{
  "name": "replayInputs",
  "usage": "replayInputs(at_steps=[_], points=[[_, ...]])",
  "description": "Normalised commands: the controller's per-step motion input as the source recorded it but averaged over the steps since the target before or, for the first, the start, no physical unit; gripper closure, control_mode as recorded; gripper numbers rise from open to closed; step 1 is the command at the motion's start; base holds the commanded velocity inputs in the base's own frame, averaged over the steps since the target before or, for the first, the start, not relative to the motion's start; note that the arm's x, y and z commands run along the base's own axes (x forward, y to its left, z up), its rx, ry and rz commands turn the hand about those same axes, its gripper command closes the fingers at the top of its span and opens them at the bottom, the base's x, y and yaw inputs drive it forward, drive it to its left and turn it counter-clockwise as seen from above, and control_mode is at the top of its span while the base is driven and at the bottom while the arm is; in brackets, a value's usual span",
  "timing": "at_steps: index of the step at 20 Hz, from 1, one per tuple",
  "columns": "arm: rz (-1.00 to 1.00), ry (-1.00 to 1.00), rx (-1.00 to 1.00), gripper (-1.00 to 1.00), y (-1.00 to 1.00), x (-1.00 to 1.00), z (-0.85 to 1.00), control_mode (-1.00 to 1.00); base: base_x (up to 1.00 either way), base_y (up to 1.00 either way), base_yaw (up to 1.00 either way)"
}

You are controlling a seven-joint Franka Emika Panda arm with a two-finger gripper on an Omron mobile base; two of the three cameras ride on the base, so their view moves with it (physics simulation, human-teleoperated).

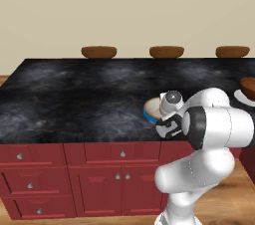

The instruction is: Move the bowls from the cabinet to the plates on the dining table.

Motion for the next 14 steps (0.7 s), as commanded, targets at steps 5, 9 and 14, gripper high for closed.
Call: replayInputs(at_steps=[5,9,14], points=[[0.00,0.05,0.02,-1.00,0.00,-0.01,0.53,-1.00,0.00,0.00,0.00],[0.00,0.09,0.03,-1.00,0.00,-0.14,0.61,-1.00,0.00,0.00,0.00],[0.00,0.12,0.03,-1.00,0.00,-0.15,0.69,-1.00,0.00,0.00,0.00]])
